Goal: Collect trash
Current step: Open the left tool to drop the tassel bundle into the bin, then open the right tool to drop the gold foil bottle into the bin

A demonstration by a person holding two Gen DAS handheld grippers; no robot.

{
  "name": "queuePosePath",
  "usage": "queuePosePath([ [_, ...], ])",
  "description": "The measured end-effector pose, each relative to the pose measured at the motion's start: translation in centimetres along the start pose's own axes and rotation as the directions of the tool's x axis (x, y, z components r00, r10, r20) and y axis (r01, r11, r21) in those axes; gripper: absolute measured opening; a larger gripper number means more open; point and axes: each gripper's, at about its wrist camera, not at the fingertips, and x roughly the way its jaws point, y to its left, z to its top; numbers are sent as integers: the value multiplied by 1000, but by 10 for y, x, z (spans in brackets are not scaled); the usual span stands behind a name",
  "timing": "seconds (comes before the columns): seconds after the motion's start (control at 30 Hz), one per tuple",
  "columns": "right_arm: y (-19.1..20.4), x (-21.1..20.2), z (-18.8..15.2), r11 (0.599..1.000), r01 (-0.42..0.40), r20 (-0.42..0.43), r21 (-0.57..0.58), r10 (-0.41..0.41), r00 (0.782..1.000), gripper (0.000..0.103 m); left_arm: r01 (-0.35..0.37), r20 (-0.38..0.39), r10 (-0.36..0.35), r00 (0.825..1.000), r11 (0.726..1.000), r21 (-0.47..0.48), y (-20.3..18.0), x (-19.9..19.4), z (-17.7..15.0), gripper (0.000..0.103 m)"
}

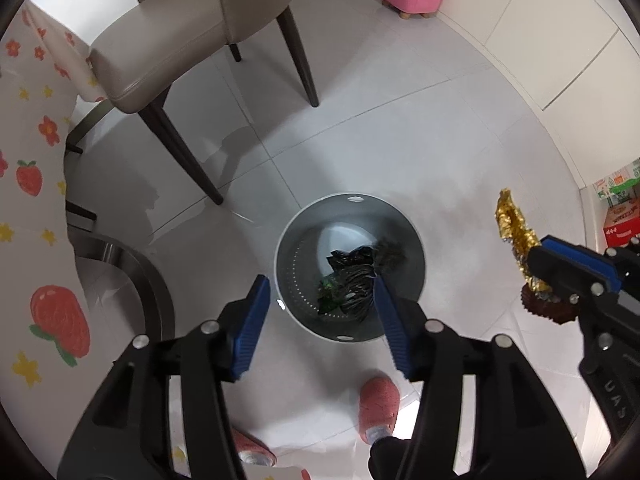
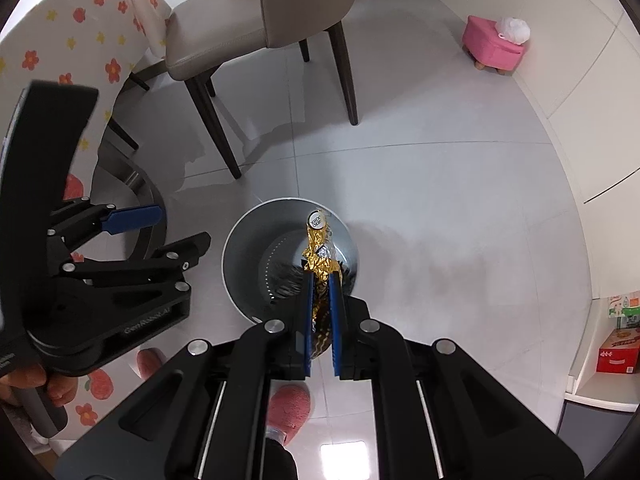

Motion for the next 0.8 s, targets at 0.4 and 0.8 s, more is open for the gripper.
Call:
queuePosePath([
  [0.4, 12, 20, 6, 999, -23, -2, -30, 23, 1000, 27, -59, -14, 58, 998, 996, -64, 27, 2, -4, 55],
  [0.8, 27, -28, 16, 998, -18, 20, -54, 19, 1000, 27, -39, 22, 41, 999, 992, -121, 41, -56, -2, 55],
])
